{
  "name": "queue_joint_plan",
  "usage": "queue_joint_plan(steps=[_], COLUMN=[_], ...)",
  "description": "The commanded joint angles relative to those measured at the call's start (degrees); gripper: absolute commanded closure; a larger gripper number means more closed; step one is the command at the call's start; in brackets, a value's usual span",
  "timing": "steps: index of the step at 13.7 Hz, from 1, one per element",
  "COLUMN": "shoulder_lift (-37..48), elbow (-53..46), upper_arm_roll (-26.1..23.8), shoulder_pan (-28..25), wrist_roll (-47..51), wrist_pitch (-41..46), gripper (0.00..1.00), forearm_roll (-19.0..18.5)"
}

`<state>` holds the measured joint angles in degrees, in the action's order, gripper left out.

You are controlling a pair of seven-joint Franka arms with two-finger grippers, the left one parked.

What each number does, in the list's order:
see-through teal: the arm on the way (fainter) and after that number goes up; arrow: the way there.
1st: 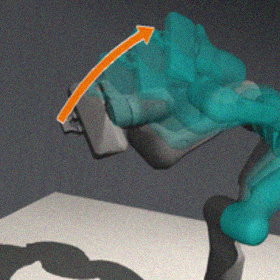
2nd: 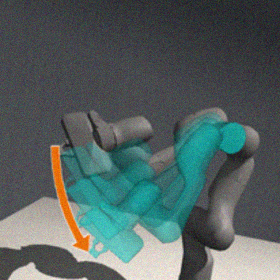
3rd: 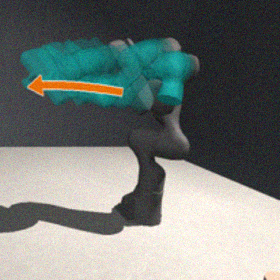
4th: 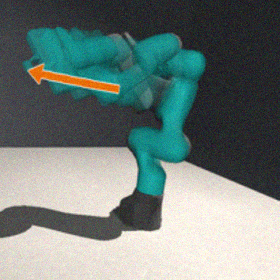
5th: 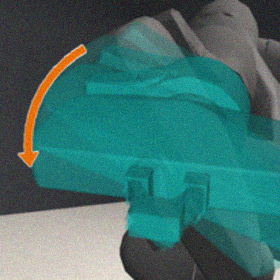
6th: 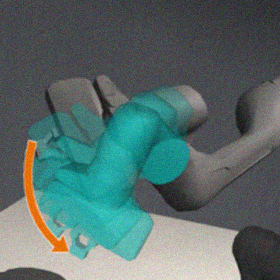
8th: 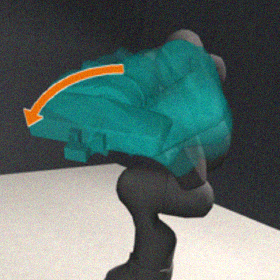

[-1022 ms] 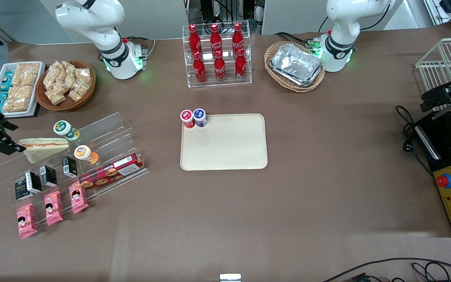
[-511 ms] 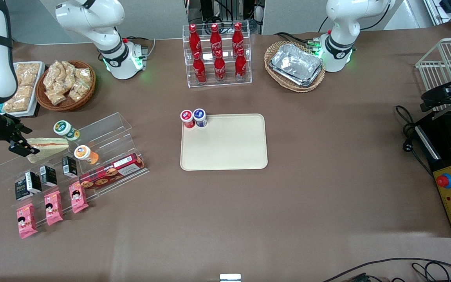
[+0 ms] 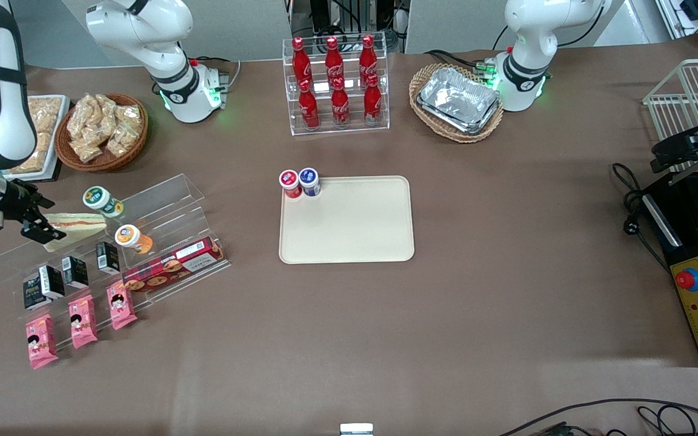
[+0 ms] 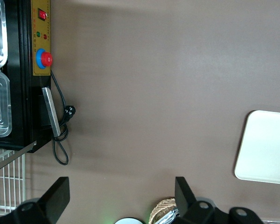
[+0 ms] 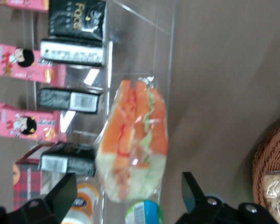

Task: Place sandwich on tray
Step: 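Close the right gripper on the wrapped triangular sandwich, then lift the sandwich out of the rack with the right gripper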

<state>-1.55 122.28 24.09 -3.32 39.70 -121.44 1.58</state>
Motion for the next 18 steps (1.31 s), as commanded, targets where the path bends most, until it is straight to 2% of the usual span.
queue_joint_plan(steps=[1,10,11,12,13,14,17,18], shoulder_lift=[-1.3,-4.1,-4.0,-4.1,-4.1,-4.2,-4.2,-4.3], elbow=[0.3,0.0,0.0,-0.1,-0.3,-0.5,-2.5,-3.2], upper_arm_roll=[0.1,0.1,0.1,0.1,0.1,0.1,0.1,0.1], shoulder_pan=[0.9,0.9,0.9,0.9,1.1,1.9,2.5,2.5], wrist_roll=[-0.7,-2.0,-2.6,-5.0,-6.8,-8.1,-9.6,-10.2], wrist_pitch=[-3.1,-6.4,-6.3,-6.2,-6.1,-6.0,-4.6,-4.4], gripper=[0.0,0.0,0.05,0.18,0.36,0.48,0.73,0.77], forearm_roll=[-0.6,0.1,0.2,0.2,0.4,0.5,0.5,0.5])
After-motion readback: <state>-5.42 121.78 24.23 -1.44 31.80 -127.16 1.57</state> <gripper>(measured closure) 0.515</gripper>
